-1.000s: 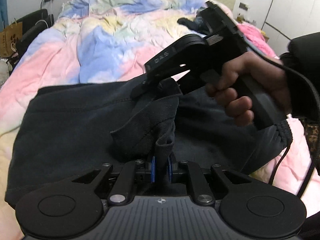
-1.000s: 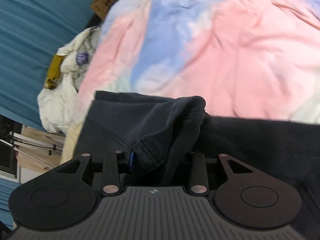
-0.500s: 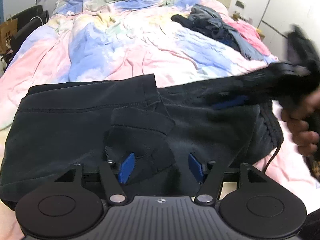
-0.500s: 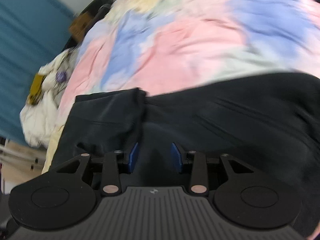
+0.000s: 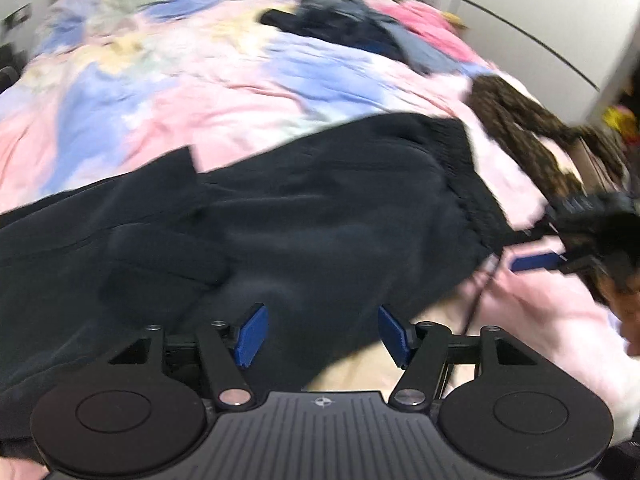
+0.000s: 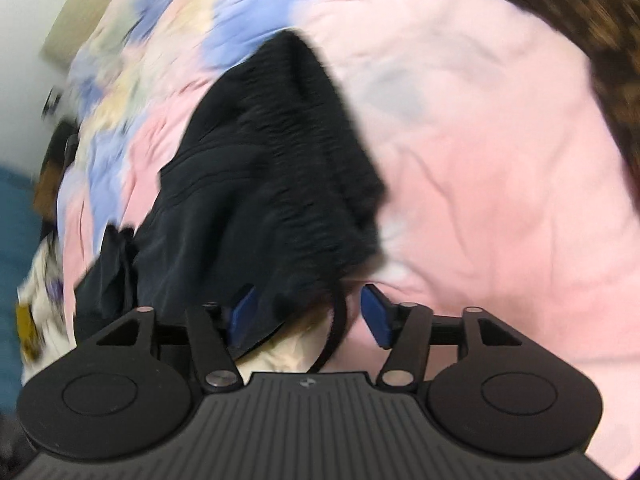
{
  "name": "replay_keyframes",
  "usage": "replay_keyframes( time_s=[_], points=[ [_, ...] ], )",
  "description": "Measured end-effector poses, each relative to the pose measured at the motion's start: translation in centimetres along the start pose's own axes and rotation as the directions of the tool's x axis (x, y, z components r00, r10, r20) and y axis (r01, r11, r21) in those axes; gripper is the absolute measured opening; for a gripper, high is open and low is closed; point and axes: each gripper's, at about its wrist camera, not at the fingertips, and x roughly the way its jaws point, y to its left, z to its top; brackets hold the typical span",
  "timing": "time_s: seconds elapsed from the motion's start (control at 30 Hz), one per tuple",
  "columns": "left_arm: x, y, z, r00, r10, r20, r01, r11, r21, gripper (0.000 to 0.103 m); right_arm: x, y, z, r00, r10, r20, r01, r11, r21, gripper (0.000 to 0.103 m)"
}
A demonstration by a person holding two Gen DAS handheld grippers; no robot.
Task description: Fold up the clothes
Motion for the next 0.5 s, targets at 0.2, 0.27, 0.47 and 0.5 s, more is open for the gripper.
replay_keyframes(
  time_s=[0.2,0.27,0.47,0.5],
  points=[
    [-2.6,0.0,-0.4,0.996,0.092,0.023,-0.091,0.995,-0.036,0.068,2.6,-1.8,0.1,0.998,0.037,0.048,-0.044,0.987,0.154,0.073],
    [-3.9,1.2,-0.6,0.989,0.143,0.047,-0.138,0.987,-0.087,0.076,3.4,-1.9,0.1,0.996,0.055,0.066,-0.066,0.982,0.178,0.073],
    [-5.3,5.4,-0.2,0.961,0.267,0.070,-0.246,0.944,-0.220,0.081,5.2,-2.0,0.4,0.987,0.096,0.129,-0.125,0.963,0.239,0.069],
    [-4.9,6.0,-0.2,0.962,0.266,0.060,-0.247,0.943,-0.222,0.081,5.5,-2.1,0.4,0.986,0.094,0.135,-0.125,0.961,0.245,0.069]
  ],
)
